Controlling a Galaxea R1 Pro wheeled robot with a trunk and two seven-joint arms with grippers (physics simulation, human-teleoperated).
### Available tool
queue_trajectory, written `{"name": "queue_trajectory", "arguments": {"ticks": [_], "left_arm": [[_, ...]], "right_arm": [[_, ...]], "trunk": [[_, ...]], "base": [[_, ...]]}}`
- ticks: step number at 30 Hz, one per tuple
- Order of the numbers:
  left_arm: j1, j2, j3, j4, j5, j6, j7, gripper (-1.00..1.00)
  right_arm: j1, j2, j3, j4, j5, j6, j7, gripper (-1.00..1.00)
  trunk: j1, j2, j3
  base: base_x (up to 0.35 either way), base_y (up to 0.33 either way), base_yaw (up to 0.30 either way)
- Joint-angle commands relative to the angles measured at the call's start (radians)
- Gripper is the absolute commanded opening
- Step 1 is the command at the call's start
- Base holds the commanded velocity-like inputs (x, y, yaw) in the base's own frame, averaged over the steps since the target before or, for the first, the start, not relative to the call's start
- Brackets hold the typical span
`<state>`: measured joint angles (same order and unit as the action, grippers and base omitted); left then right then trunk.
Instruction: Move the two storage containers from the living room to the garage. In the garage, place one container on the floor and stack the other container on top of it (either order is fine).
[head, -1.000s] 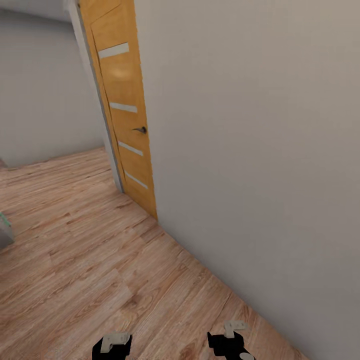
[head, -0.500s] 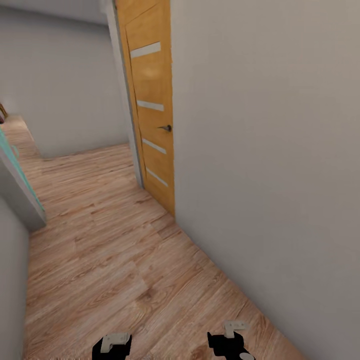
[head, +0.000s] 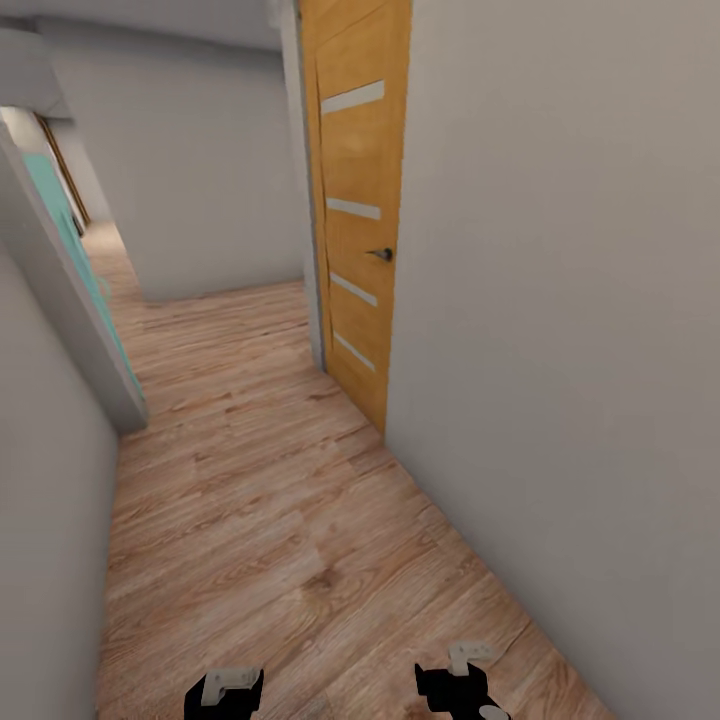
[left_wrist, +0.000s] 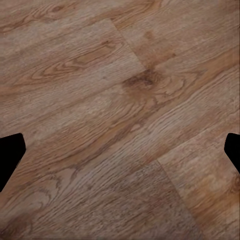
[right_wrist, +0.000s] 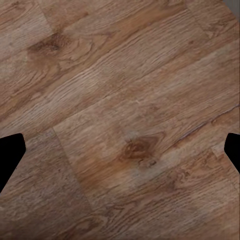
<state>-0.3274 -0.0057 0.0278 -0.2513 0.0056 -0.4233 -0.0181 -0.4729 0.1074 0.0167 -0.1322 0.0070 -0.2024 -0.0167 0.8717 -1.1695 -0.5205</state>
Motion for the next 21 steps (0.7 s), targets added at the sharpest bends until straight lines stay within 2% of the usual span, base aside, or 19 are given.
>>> {"name": "queue_trajectory", "arguments": {"ticks": [1,16,21], "left_arm": [[-0.001,0.0,0.003,0.001,0.001,-0.003,-0.002,1.0],[-0.001,0.0,0.003,0.001,0.001,-0.003,-0.002,1.0],[-0.001,0.0,0.003,0.001,0.001,-0.003,-0.002,1.0]], "right_arm": [[-0.001,0.0,0.002,0.001,0.001,-0.003,-0.002,1.0],[0.0,0.0,0.002,0.001,0.001,-0.003,-0.002,1.0],[0.0,0.0,0.002,0.001,0.001,-0.003,-0.002,1.0]], "trunk": [[0.0,-0.001,-0.001],[0.0,-0.001,-0.007],[0.0,-0.001,-0.008]], "base": [[0.0,0.0,0.281],[0.0,0.0,0.278],[0.127,0.0,0.124]]}}
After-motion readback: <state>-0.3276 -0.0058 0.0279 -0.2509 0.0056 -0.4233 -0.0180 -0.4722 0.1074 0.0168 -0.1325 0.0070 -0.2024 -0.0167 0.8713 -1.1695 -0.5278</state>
